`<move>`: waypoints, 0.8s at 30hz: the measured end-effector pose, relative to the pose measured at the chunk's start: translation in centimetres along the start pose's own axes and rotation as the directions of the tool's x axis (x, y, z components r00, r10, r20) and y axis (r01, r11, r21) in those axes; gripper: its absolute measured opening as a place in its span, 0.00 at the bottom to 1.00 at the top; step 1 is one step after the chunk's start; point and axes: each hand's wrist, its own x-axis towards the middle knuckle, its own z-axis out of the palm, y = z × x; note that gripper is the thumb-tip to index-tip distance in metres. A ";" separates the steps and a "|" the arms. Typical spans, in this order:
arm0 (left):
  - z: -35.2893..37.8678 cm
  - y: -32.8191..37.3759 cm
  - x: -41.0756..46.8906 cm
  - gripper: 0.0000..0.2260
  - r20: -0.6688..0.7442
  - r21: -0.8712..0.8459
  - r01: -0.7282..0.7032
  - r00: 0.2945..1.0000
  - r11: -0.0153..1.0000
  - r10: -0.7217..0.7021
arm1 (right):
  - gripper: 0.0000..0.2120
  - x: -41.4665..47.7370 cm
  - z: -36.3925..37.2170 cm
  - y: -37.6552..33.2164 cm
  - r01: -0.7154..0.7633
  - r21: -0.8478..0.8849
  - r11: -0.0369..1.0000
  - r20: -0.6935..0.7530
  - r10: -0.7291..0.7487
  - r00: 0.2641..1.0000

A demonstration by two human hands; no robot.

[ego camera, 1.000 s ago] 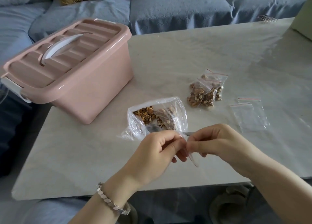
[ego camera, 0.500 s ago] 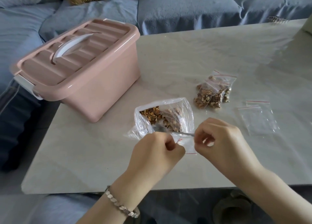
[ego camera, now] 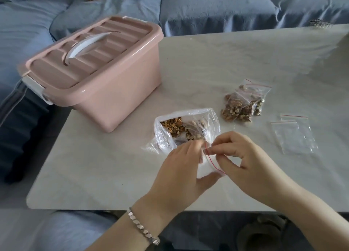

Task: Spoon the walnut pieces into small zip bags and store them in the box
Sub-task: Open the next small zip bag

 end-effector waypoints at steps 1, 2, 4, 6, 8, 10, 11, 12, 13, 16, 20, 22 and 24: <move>0.2 -0.1 -0.1 0.20 -0.016 0.025 0.001 1.000 1.000 0.000 | 0.11 -0.2 0.0 -0.2 0.009 -0.023 1.000 -0.013 -0.010 1.000; 0.3 -0.3 -0.1 0.19 -0.030 0.063 -0.005 1.000 0.998 0.007 | 0.09 -0.3 -0.1 -0.5 0.021 -0.029 0.999 -0.012 -0.021 1.000; 0.4 -0.8 -0.1 0.17 -0.042 0.153 -0.031 0.998 0.988 0.038 | 0.06 -0.4 -0.1 -1.2 0.020 -0.032 0.999 0.035 -0.019 0.999; 0.5 -1.0 0.0 0.16 -0.049 0.186 -0.068 0.996 0.980 0.079 | 0.03 -0.2 0.0 -1.5 0.001 -0.071 0.997 0.117 0.007 0.993; 0.5 -1.2 -0.1 0.17 -0.048 0.179 -0.102 0.993 0.978 0.112 | 0.05 0.1 0.4 -1.4 -0.032 -0.047 0.998 0.176 0.040 0.984; 0.5 -1.4 -0.2 0.21 -0.052 0.204 -0.107 0.991 0.973 0.120 | 0.12 0.2 0.6 -1.3 -0.080 0.016 0.997 0.226 0.074 0.971; 0.5 -1.6 -0.3 0.24 -0.065 0.227 -0.109 0.990 0.968 0.127 | 0.16 0.2 0.6 -1.4 -0.093 0.028 0.995 0.251 0.083 0.964; 0.5 -1.7 -0.4 0.25 -0.081 0.242 -0.112 0.987 0.964 0.136 | 0.17 0.2 0.7 -1.4 -0.096 0.033 0.995 0.271 0.084 0.959; 0.5 -1.8 -0.5 0.26 -0.099 0.252 -0.116 0.984 0.961 0.145 | 0.19 0.2 0.7 -1.4 -0.089 0.034 0.995 0.287 0.075 0.955; 0.4 -1.8 -0.7 0.26 -0.161 0.274 -0.106 0.975 0.956 0.154 | 0.22 0.3 0.7 -1.8 -0.049 0.052 0.997 0.344 0.028 0.939; 0.2 -2.1 -1.0 0.19 -0.163 0.160 -0.030 0.985 0.987 0.056 | 0.20 0.7 0.3 -1.9 -0.054 0.185 0.981 0.283 0.000 0.959; -0.4 -3.0 -1.1 0.17 -0.171 0.067 0.038 0.985 0.997 -0.026 | 0.17 1.4 0.1 0.2 -0.091 0.190 0.978 0.065 0.080 0.995; -1.0 -4.3 -1.3 0.17 -0.224 -0.042 0.128 0.965 0.991 -0.134 | 0.11 2.2 0.1 3.4 -0.181 -0.014 0.983 -0.129 0.177 0.976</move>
